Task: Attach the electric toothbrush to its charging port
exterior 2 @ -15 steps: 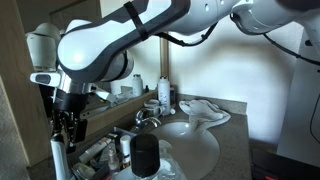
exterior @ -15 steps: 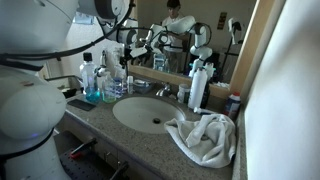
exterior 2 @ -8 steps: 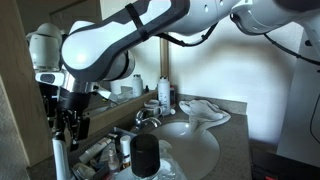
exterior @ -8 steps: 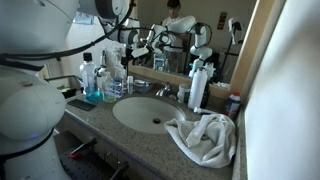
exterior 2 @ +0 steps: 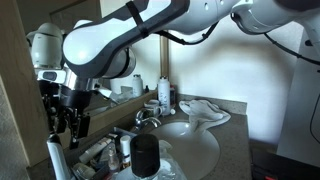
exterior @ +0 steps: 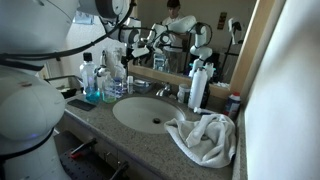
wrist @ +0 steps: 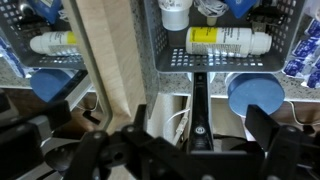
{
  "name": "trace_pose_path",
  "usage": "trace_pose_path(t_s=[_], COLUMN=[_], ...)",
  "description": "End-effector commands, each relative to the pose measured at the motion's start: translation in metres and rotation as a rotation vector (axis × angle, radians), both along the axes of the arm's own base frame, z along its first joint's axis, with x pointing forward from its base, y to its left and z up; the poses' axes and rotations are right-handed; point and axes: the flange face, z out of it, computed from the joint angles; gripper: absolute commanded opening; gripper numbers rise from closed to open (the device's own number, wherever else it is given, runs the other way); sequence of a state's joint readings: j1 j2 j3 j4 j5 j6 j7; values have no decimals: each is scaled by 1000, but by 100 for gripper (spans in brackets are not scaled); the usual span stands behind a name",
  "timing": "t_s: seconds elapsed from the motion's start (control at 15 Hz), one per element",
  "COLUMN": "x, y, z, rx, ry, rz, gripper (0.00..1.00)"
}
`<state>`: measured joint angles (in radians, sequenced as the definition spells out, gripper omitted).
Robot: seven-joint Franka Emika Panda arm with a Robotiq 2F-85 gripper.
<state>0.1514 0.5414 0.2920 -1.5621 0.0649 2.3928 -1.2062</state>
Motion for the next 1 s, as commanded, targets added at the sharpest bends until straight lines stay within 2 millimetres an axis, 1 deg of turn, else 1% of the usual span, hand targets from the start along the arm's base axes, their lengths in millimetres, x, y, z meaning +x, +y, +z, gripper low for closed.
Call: trace_pose_path(t_s=[0.0, 0.13, 0.33, 0.47, 0.6, 0.8, 0.93], x=[-3, -1, 2, 5, 2, -7, -16], y=[-11, -19, -43, -70, -102, -151, -185], z=[13, 15, 16, 19, 25, 43, 60], rx=[5, 0, -11, -24, -29, -23, -23], ry=[12, 10, 9, 8, 20, 30, 29], rz=[-43, -72, -144, -222, -339, -518, -637], gripper=[100, 100, 100, 100, 100, 100, 100])
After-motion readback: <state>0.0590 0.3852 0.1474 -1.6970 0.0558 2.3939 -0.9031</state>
